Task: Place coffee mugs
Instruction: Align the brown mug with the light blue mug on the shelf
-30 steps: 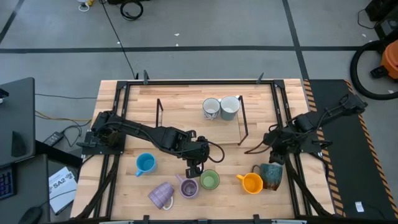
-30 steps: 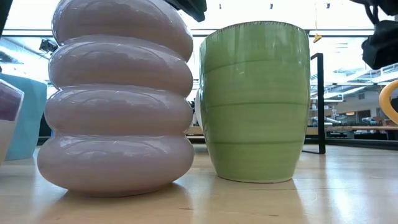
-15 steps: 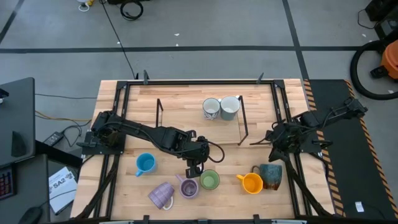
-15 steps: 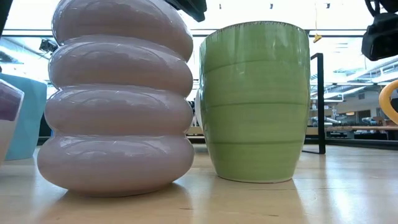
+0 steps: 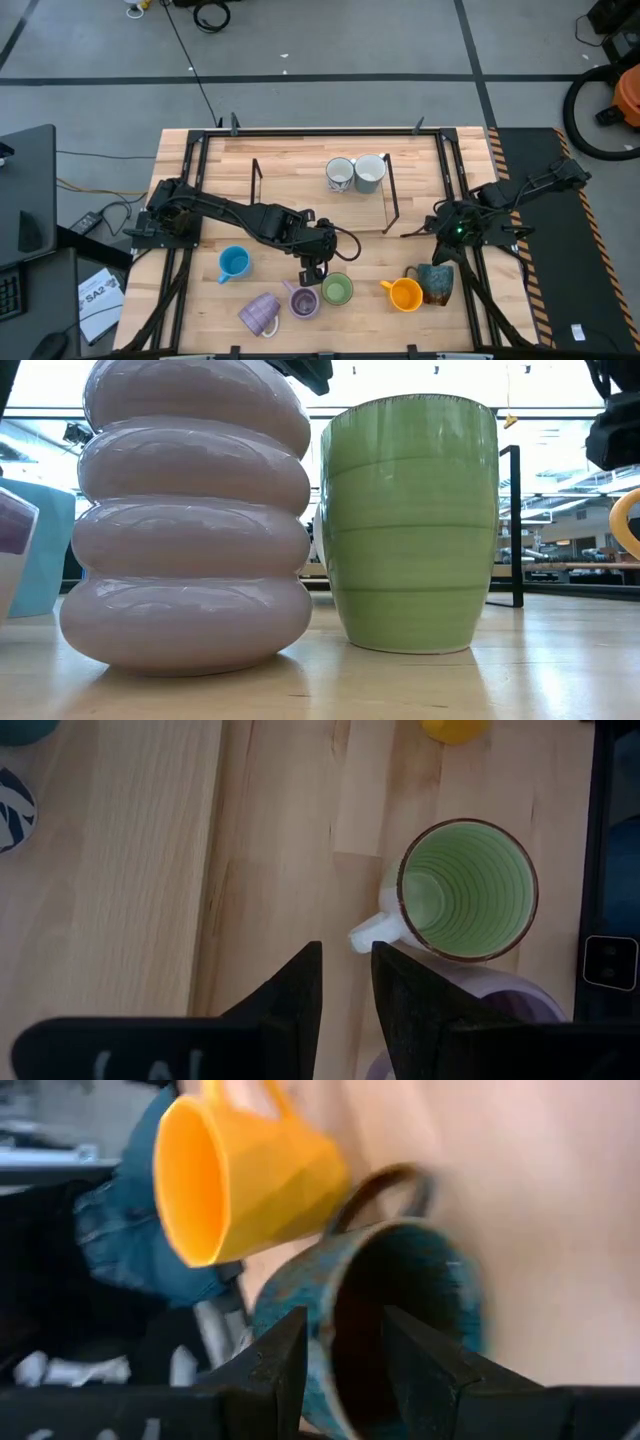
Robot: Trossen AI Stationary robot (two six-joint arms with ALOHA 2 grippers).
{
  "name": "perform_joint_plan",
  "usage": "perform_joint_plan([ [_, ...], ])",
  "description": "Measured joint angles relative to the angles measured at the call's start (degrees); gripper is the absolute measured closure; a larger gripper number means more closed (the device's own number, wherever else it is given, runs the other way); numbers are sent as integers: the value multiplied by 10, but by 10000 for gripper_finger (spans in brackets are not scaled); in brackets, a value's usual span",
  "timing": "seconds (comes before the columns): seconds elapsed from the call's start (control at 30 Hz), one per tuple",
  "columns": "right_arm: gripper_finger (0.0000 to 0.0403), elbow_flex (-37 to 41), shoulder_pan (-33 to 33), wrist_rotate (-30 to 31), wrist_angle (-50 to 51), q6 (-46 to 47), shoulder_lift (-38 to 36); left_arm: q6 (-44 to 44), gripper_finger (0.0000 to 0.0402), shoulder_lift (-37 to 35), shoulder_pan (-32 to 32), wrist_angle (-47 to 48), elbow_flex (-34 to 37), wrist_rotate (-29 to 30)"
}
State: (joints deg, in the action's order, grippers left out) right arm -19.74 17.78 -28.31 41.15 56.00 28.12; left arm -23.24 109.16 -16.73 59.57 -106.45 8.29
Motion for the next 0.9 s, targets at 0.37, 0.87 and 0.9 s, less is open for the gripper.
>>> perform_joint_plan([
  [0.37, 267, 65, 0, -44, -114, 34, 0, -2, 306, 0, 0, 0, 0, 0],
  [0.87, 306, 73, 0, -50, -133, 9, 0, -14, 306, 0, 0, 0, 0, 0],
  [0.9, 315, 73, 0, -50, -133, 9, 0, -13, 306, 0, 0, 0, 0, 0],
])
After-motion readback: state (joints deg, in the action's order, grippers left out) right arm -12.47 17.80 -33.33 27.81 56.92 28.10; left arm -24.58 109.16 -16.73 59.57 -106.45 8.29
